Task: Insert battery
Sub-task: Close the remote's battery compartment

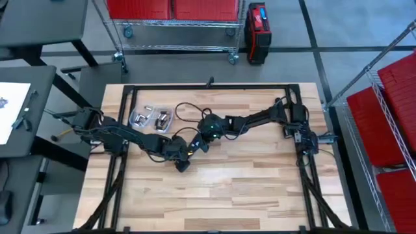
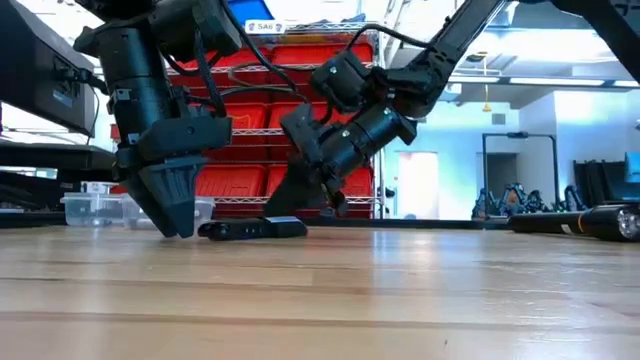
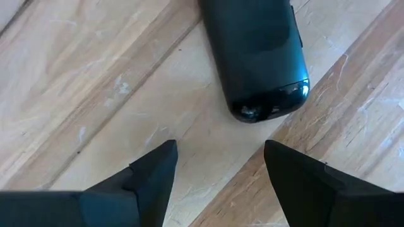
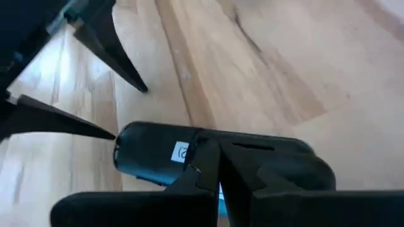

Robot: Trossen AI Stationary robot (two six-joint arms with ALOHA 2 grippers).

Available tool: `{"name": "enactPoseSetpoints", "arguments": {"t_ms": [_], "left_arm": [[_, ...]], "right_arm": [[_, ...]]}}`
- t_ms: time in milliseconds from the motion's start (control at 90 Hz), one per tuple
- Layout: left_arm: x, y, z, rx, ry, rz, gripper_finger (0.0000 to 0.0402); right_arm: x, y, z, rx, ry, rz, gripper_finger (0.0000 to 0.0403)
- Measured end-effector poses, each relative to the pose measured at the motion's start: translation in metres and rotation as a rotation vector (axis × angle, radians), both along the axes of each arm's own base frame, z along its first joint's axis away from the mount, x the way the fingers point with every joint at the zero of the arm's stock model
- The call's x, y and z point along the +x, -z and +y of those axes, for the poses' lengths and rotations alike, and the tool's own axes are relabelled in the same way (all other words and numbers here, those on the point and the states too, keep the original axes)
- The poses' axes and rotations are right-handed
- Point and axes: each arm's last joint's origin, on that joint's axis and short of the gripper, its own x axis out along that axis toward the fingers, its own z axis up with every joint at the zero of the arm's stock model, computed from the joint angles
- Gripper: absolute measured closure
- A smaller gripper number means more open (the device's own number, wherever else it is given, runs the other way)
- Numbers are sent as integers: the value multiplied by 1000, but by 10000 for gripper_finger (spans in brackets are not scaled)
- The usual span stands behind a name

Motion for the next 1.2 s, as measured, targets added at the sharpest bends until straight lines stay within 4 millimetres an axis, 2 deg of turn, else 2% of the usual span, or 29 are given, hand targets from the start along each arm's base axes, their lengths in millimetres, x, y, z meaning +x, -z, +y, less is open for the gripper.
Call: {"name": "enactPoseSetpoints", "arguments": {"t_ms": [111,267,511,722,833,1200], "left_arm": [[0,0,0,0,0,0,181],[0,0,0,-2,-4,-1,181],[0,0,0,-2,-4,0,181],[0,0,0,-1,-4,1,181],[0,0,0,-2,-4,0,181],[0,0,0,-1,-4,0,181]], "right_arm": [[-3,-7,-3,9,-1,4,403],[-5,-36,-8,8,-2,-77,403],[-17,-45,-14,-30,5,8,403],[-35,-31,-40,-8,80,190,403],[-40,-24,-33,-22,31,255,403],[-44,-3,-4,-93,13,163,403]]}}
